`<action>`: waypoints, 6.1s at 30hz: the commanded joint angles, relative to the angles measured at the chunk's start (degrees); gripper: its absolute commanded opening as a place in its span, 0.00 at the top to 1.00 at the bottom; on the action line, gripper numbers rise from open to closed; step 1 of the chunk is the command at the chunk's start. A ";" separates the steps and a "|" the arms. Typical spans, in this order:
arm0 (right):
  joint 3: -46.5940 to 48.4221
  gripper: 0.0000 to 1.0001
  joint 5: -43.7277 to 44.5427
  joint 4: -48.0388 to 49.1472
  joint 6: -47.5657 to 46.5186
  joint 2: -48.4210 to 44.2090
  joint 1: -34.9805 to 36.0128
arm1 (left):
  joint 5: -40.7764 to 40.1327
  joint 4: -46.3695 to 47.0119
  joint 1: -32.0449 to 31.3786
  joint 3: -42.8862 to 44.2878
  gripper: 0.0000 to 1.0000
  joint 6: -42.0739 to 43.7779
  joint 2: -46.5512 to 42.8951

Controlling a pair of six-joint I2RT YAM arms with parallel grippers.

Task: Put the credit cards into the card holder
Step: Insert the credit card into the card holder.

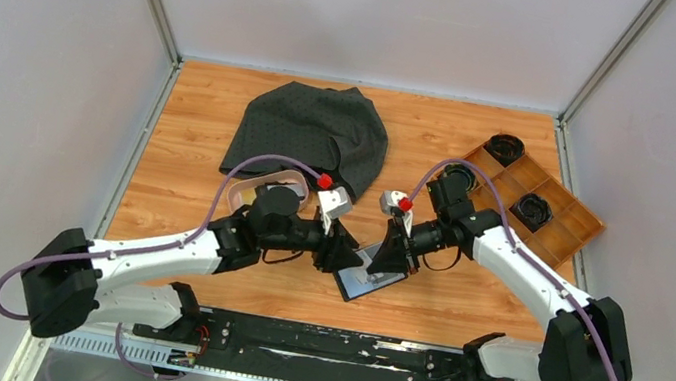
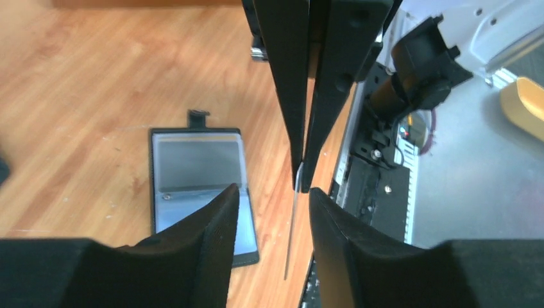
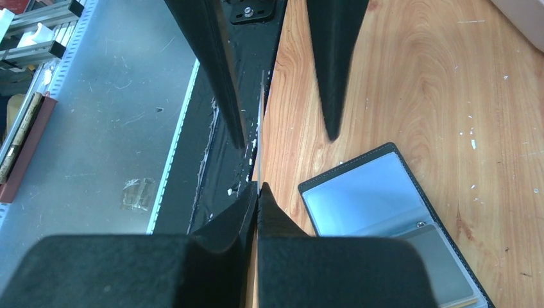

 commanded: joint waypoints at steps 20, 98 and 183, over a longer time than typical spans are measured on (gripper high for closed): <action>-9.89 1.00 -4.48 39.02 48.44 -0.71 -3.10 | -20.47 34.25 -0.14 -31.63 0.12 -36.43 -25.25; 3.50 0.32 10.38 -0.07 8.08 15.71 -14.16 | -32.84 71.60 -17.28 -27.87 1.00 -67.21 36.52; 7.80 0.51 27.01 -2.12 10.16 26.33 -9.16 | -21.62 71.86 -8.88 -20.87 1.00 -71.60 50.74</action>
